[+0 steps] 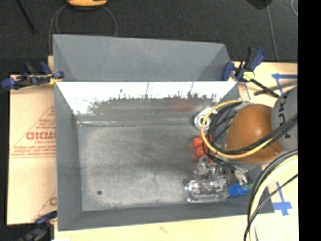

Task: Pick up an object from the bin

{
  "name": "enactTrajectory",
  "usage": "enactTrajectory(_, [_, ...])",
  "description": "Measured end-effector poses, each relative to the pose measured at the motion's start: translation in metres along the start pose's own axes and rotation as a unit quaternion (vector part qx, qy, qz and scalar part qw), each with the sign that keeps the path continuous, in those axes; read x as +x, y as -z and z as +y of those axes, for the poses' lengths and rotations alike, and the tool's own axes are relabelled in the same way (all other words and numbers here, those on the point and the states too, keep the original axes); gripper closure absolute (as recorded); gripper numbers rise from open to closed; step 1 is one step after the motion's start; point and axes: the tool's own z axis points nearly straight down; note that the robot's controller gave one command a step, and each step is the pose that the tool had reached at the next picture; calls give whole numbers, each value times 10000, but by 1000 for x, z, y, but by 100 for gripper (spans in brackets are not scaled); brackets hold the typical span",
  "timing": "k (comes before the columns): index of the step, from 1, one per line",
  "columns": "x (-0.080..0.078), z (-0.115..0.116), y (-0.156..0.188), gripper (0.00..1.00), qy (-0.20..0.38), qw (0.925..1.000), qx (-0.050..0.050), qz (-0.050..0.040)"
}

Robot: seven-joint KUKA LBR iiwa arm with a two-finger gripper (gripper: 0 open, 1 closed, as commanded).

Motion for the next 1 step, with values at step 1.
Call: enactTrajectory(1, [-1, -2, 33, 100, -16, 10000, -72, 35])
